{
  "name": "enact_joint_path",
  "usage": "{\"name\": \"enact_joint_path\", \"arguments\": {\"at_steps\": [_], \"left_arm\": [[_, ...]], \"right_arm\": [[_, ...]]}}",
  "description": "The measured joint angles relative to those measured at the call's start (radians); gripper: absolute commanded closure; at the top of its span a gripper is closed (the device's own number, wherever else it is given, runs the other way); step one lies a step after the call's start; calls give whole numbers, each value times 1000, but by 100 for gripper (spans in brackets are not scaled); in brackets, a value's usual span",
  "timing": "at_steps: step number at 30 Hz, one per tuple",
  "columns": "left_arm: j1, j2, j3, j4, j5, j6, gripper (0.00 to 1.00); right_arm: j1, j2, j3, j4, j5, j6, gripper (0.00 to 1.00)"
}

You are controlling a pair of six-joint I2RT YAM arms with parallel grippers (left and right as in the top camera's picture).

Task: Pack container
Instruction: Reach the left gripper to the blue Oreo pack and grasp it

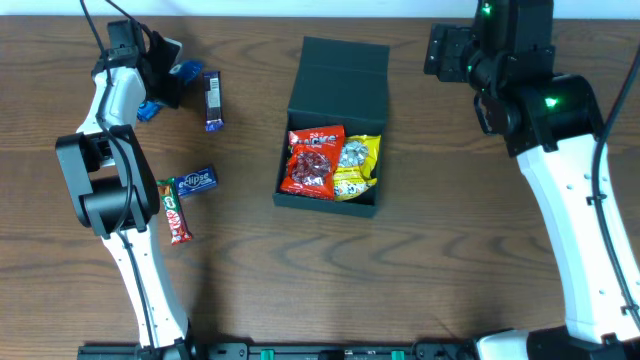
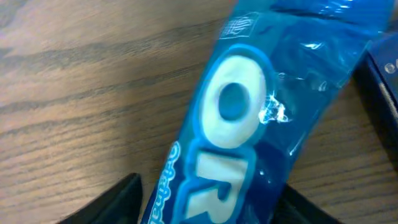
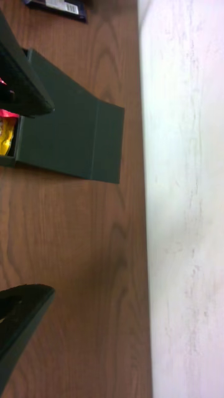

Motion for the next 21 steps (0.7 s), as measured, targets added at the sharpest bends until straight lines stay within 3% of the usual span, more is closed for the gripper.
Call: {"name": "enact_joint_path", "arguments": {"at_steps": [7, 16, 21], "left_arm": [[0, 0, 0, -3, -36, -58, 51], [-1, 0, 26, -41, -48, -203, 72], [-15, -6, 141, -119, -51, -246, 86]], "right_arm": [[0, 0, 0, 0, 0, 6, 14], [0, 0, 0, 3, 0, 6, 14], [0, 0, 0, 21, 0, 6, 14]]}}
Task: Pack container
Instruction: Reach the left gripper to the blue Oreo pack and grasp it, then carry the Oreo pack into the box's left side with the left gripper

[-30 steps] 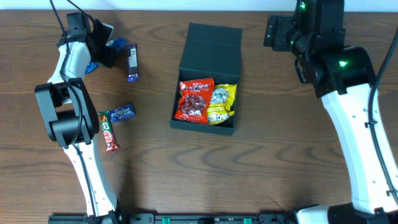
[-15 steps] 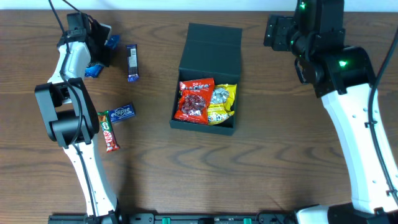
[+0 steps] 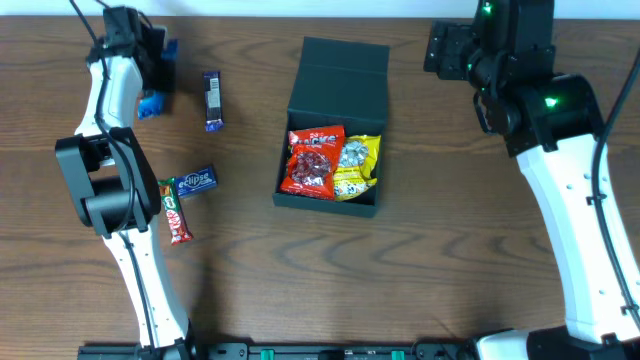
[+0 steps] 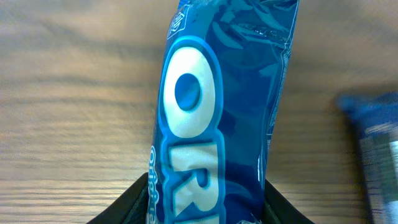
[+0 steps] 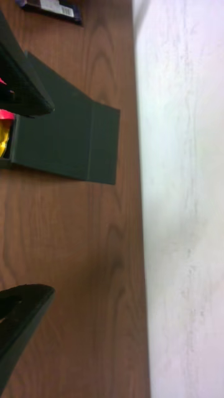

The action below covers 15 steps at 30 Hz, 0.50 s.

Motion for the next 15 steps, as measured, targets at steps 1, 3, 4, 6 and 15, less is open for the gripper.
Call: {"name": "enact_joint_path", "arguments": {"at_steps": [1, 3, 4, 6, 15], "left_arm": [[-5, -4, 21, -16, 0, -7, 88], [-21, -20, 64, -59, 0, -27, 94], [-29, -29, 80, -73, 0, -42, 94], [-52, -61, 106, -105, 0, -82, 94], [-255, -240, 146, -287, 11, -334, 94]], "right_arm": [[0, 0, 0, 4, 0, 0, 14], [0, 0, 0, 12, 0, 0, 14], [0, 0, 0, 18, 0, 0, 13], [0, 0, 0, 28, 0, 0, 14], [-88, -19, 0, 21, -5, 0, 12]]}}
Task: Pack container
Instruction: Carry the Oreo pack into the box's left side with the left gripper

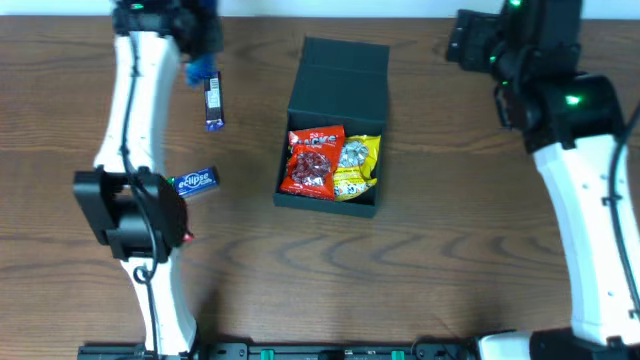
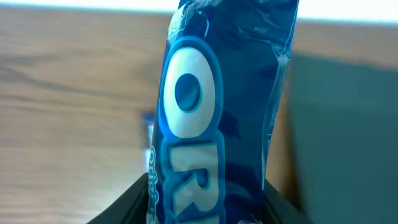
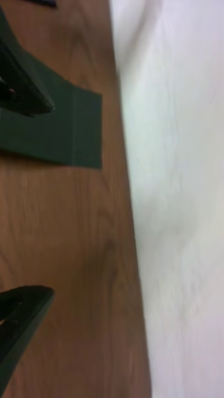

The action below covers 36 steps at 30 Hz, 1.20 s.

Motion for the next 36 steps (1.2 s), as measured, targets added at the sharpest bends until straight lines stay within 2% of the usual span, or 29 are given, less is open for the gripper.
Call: {"name": "enact_joint_path", "arguments": {"at_steps": [4, 11, 13, 19, 22, 24, 26, 28, 31, 36], "left_arm": [[-161, 0, 1, -150, 4, -50, 94], [-362, 0, 1, -335, -94, -269, 94], [-401, 0, 1, -380, -113, -311, 94], [-451, -18, -11, -474, -139, -325, 94], [-451, -117, -121, -431, -153, -315, 94], [-449, -236, -262, -331, -168, -301, 94], [-447, -359, -430, -161, -165, -282, 94], [-447, -417, -547, -50, -153, -272, 94], [-447, -402, -660, 42, -132, -264, 94], [-447, -300, -703, 113, -126, -265, 94]], "right_arm": [[-56, -90, 0, -48, -1, -1, 11], [-115, -196, 0, -165, 0, -2, 9], [-124, -196, 0, -196, 0, -5, 9], [-145, -195, 0, -257, -4, -29, 8], [-153, -195, 0, -260, -6, -35, 8], [-153, -195, 0, -260, -13, -38, 8], [-154, -195, 0, -259, -21, -41, 8], [-154, -195, 0, -259, -28, -42, 8], [-154, -195, 0, -259, -42, -42, 8], [-154, -195, 0, -258, -65, -41, 8]]}}
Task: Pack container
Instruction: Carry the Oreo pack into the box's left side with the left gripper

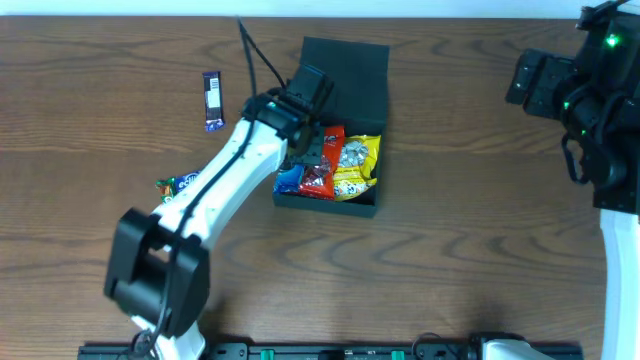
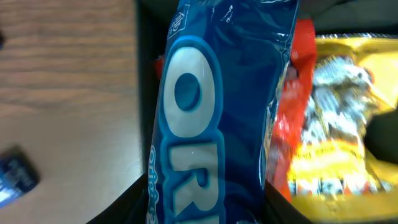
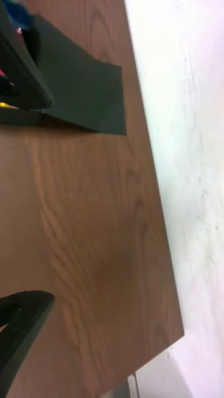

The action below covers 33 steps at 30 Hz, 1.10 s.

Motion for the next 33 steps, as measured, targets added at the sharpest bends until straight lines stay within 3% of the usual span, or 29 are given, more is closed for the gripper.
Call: {"name": "enact_joint_path", "arguments": {"at_steps": [12, 24, 25, 27, 28, 33], "left_arm": [[1, 88, 0, 52, -9, -142, 94], [1, 119, 0, 83, -43, -104, 94], [1, 119, 0, 82, -45, -100, 92], [1, 120, 0, 80, -51, -96, 61], [1, 120, 0, 80, -51, -95, 50], [1, 120, 0, 79, -62, -92, 50]], "right_arm": [[0, 0, 0, -25, -33, 1, 9], [0, 0, 0, -26, -34, 1, 8], [0, 0, 0, -26, -34, 1, 8], [0, 0, 0, -26, -34, 1, 8], [0, 0, 0, -26, -34, 1, 8], [0, 0, 0, -26, -34, 2, 8]]}}
